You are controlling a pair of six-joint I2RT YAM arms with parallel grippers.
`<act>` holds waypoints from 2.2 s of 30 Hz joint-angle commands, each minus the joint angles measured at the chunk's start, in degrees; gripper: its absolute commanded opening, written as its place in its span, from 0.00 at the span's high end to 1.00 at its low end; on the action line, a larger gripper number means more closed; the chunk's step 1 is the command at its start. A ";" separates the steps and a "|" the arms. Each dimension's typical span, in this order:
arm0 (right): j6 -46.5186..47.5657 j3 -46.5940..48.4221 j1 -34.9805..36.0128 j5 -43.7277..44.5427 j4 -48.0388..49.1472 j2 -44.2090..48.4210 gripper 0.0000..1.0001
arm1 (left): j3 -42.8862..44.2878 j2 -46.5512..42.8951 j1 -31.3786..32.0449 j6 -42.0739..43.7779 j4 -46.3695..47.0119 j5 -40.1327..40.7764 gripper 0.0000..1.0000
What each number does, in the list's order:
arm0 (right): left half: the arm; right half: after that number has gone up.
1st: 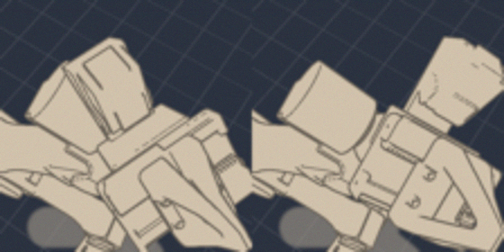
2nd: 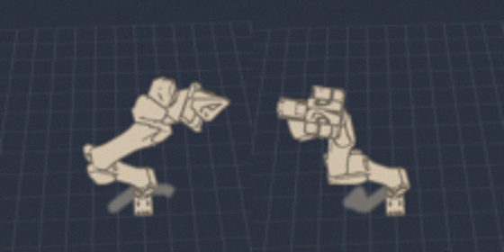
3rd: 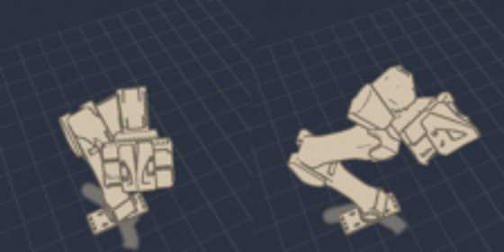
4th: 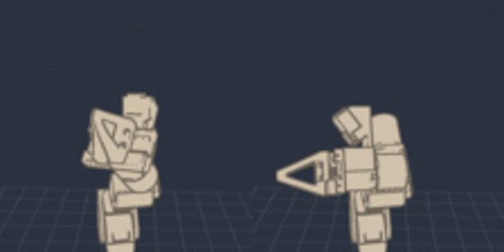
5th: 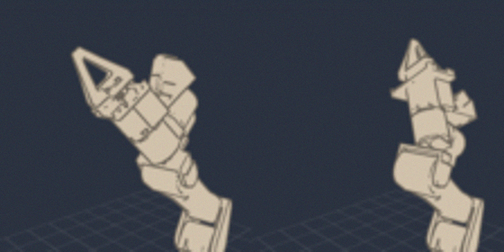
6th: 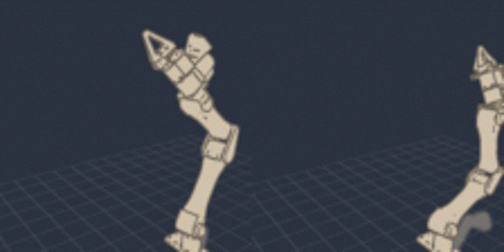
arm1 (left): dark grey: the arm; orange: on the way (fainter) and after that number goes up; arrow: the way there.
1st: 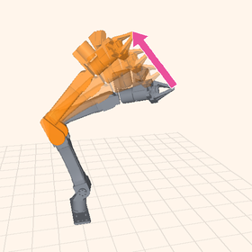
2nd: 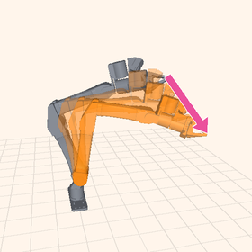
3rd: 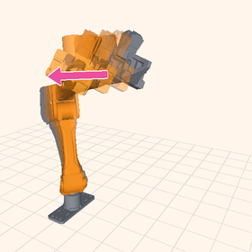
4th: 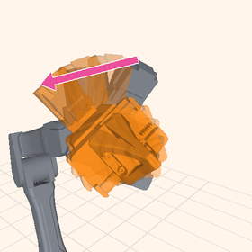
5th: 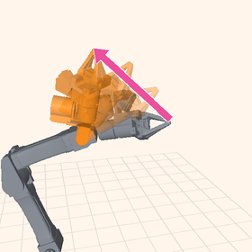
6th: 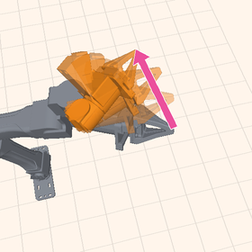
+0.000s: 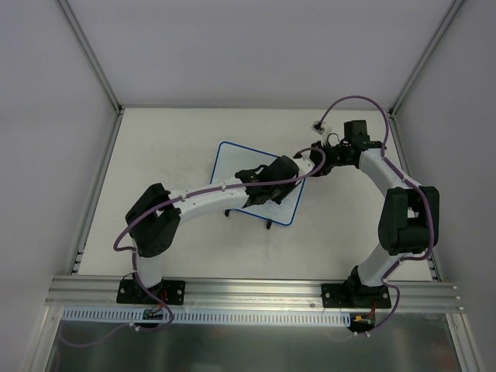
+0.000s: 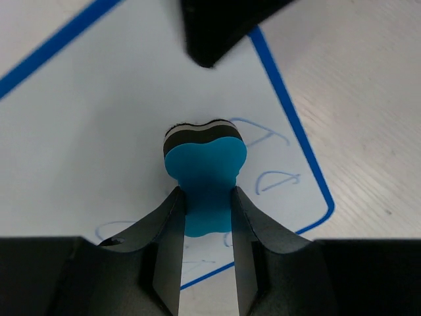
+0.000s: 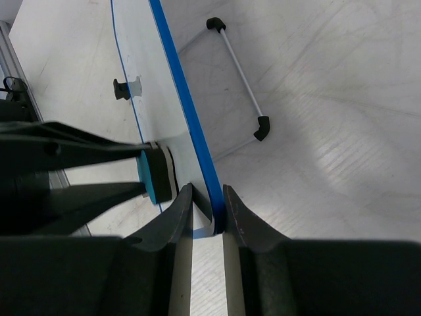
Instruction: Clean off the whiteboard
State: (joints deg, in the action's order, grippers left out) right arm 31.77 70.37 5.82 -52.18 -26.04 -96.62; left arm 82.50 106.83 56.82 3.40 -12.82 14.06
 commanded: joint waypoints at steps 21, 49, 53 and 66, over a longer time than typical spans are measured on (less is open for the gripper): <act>2.33 -0.58 0.50 3.58 0.38 2.75 1.00 | -3.22 0.14 -1.27 -12.27 -1.33 9.04 1.00; 2.16 -0.23 0.50 3.58 0.29 2.31 1.00 | 6.00 7.17 2.51 4.77 -1.16 6.07 1.00; 2.16 -0.23 0.50 3.67 0.20 2.22 1.00 | 6.97 8.31 3.39 6.18 -1.16 4.92 1.00; 2.07 -0.23 0.50 4.19 0.20 1.87 1.00 | 3.64 8.05 4.00 11.01 -1.33 -1.23 1.00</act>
State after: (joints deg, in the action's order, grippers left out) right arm 31.11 70.39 5.82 -51.33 -25.58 -96.49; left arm 89.06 112.14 60.66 12.25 -15.99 19.27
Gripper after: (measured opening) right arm 0.218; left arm 0.282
